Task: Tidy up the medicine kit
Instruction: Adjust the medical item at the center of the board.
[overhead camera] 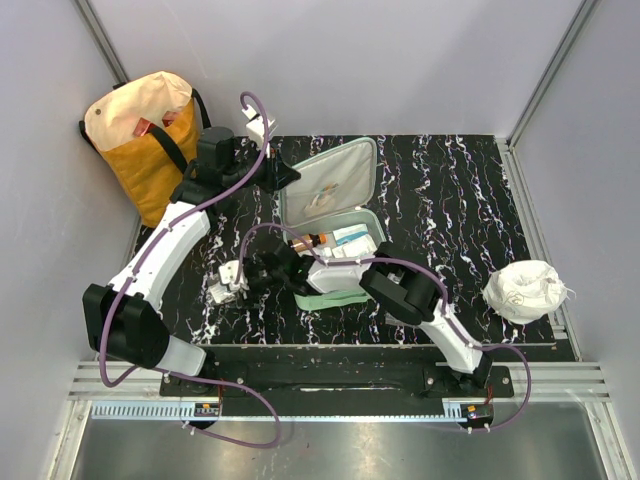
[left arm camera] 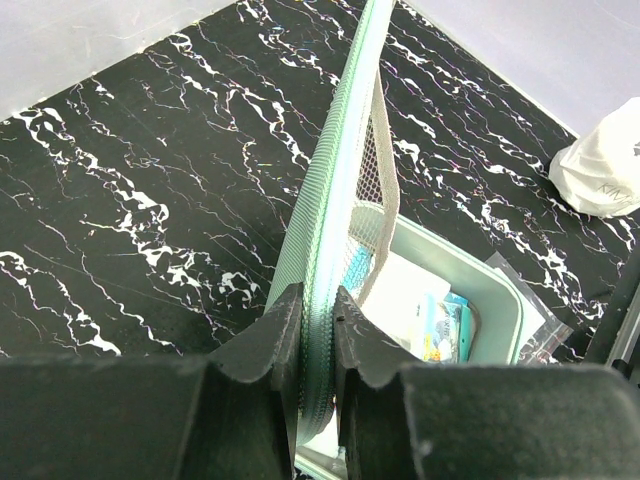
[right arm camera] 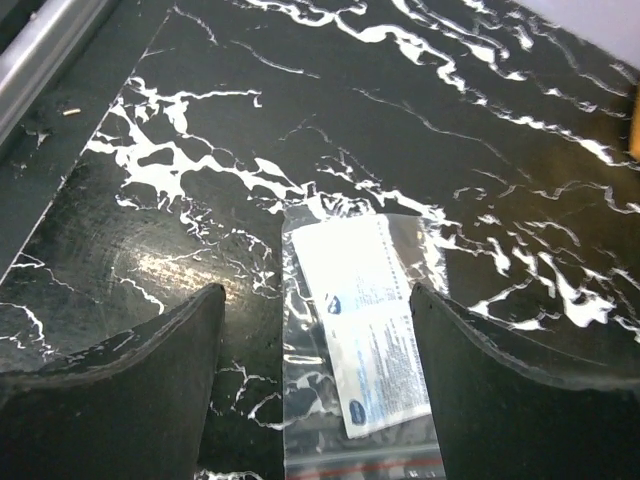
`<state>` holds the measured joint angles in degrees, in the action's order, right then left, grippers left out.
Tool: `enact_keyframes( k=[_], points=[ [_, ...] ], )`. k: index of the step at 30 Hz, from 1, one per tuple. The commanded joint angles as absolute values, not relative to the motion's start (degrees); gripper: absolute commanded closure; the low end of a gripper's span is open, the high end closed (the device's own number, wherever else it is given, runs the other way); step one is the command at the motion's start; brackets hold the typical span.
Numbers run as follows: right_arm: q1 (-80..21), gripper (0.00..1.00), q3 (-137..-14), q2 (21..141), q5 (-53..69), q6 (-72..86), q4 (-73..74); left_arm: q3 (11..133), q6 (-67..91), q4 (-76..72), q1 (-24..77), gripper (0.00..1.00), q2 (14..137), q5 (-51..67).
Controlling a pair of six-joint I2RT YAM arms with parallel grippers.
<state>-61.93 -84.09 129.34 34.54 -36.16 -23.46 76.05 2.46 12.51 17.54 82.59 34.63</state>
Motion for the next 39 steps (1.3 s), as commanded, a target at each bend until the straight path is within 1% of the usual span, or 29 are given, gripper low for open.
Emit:
enact_keyframes(
  k=[1,4,6,7,9,12,16,20,24,27,30,31,35,37,39],
  points=[
    [-61.96,0.2,-91.48,133.32,39.8,-39.9,-12.6,77.08,2.81,16.17,17.49,0.88,82.88,36.83],
    [-61.61,0.19,-95.88,136.04,43.14,-39.73,-7.92,76.99,2.72,16.17,17.58,0.88,82.71,36.91],
    [-61.17,0.19,-100.43,138.07,45.6,-39.02,-1.71,76.99,2.81,16.08,17.58,0.88,82.71,37.0],
    [-61.08,0.19,-102.11,139.03,46.14,-39.02,2.33,77.08,2.73,16.26,17.58,0.87,82.79,37.0],
    [-61.08,0.19,-102.75,139.83,45.62,-39.02,4.74,76.99,2.46,16.52,17.67,0.88,82.62,36.83],
    [-61.0,0.19,-98.19,138.35,42.82,-39.03,0.99,76.9,2.46,16.52,17.58,0.88,82.35,36.65],
    [-60.65,0.18,-88.87,133.51,39.99,-35.7,-13.77,76.73,2.46,16.35,17.58,0.88,82.44,36.74],
    [-59.85,0.19,-92.98,133.07,41.49,-34.02,-10.55,76.9,2.64,16.26,17.58,0.87,82.79,37.18],
    [-59.68,0.18,-91.15,131.75,40.78,-33.57,-16.07,76.82,2.72,16.08,17.58,0.88,82.71,37.18],
    [-59.68,0.18,-93.51,133.06,39.64,-34.45,-15.82,76.73,2.9,15.82,17.58,0.88,82.79,37.44],
    [-59.59,0.18,-93.08,132.63,39.03,-33.58,-19.15,76.73,2.81,15.91,17.58,0.88,82.79,37.35],
    [-59.59,0.18,-93.51,132.63,38.76,-34.1,-18.99,76.73,2.73,16.17,17.58,0.88,82.62,37.35],
    [-58.71,0.18,-99.74,135.34,37.97,-36.48,-8.98,76.64,2.55,16.0,17.58,0.88,82.35,37.18],
    [-57.84,0.18,-101.77,135.88,41.55,-37.34,-5.21,76.64,2.55,16.17,17.58,0.88,82.18,37.27],
    [-57.57,0.18,-102.22,135.88,41.84,-36.83,-4.4,76.55,2.37,16.35,17.66,0.88,81.92,37.35]
  ],
)
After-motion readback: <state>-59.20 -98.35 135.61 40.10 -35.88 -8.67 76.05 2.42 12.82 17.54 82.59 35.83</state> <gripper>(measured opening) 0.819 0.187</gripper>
